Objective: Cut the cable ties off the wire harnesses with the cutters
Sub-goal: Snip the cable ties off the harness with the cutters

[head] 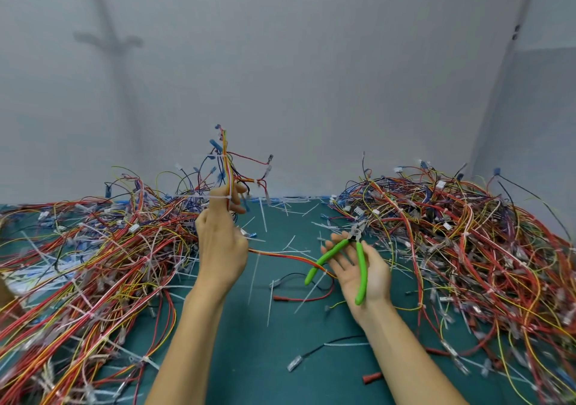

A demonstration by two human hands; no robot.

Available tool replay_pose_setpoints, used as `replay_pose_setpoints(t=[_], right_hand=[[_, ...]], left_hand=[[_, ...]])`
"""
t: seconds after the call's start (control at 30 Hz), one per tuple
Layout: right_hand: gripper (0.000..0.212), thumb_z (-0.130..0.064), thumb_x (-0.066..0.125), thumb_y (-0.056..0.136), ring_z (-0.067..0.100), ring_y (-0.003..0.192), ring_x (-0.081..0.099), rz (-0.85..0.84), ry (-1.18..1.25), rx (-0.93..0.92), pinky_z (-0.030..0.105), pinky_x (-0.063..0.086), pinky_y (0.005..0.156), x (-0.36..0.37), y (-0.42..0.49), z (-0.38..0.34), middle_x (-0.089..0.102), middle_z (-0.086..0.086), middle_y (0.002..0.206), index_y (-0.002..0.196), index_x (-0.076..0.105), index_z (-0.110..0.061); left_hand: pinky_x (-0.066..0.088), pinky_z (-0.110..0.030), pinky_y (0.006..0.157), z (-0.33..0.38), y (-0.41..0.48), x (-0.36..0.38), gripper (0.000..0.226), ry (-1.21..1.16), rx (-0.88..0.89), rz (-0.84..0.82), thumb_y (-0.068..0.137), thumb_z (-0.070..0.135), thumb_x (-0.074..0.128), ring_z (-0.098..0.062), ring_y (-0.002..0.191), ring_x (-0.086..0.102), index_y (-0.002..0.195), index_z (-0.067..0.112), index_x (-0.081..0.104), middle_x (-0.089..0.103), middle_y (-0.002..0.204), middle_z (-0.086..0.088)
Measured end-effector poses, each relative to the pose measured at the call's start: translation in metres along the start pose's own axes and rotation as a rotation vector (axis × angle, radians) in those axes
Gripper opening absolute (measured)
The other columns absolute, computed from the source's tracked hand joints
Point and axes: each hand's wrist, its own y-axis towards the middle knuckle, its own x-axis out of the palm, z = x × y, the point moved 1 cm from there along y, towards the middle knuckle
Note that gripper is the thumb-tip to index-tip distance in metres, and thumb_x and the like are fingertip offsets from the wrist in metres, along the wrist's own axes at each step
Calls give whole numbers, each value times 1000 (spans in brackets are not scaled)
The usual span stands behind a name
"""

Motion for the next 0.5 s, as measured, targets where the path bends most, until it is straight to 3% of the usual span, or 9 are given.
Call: replay_pose_setpoints(t=[0.17, 0.37, 0.43, 0.5], right_hand=[[39, -22, 32, 105, 29, 81, 73, -78, -71, 53, 40, 62, 71, -14, 8, -17, 73, 19, 93, 106, 61, 4], [40, -22, 30, 103, 31, 90, 73, -85, -43, 74, 40, 61, 73, -25, 11, -36, 73, 19, 100, 109, 60, 3], [39, -23, 31, 105, 30, 94, 72, -37, 62, 46, 44, 59, 84, -27, 13, -39, 73, 18, 99, 109, 60, 3], [40, -25, 30, 106, 31, 102, 69, 26, 160, 27, 49, 49, 100, -31, 17, -42, 73, 16, 101, 111, 58, 3]], left_hand=[[46, -60, 84, 4, -7, 6, 87, -11, -11, -16, 65, -28, 30, -18, 86, 54, 110, 47, 31, 51, 94, 8], [44, -55, 84, 8, -7, 9, 78, -5, 20, -23, 61, -27, 29, -23, 88, 53, 117, 27, 39, 46, 90, 15], [42, -51, 86, 9, -6, 8, 79, -45, -28, -18, 62, -26, 27, -23, 95, 52, 113, 34, 36, 49, 96, 15], [40, -46, 87, 9, -5, 5, 76, -91, -71, 20, 63, -26, 26, -10, 95, 52, 112, 32, 35, 52, 104, 10]])
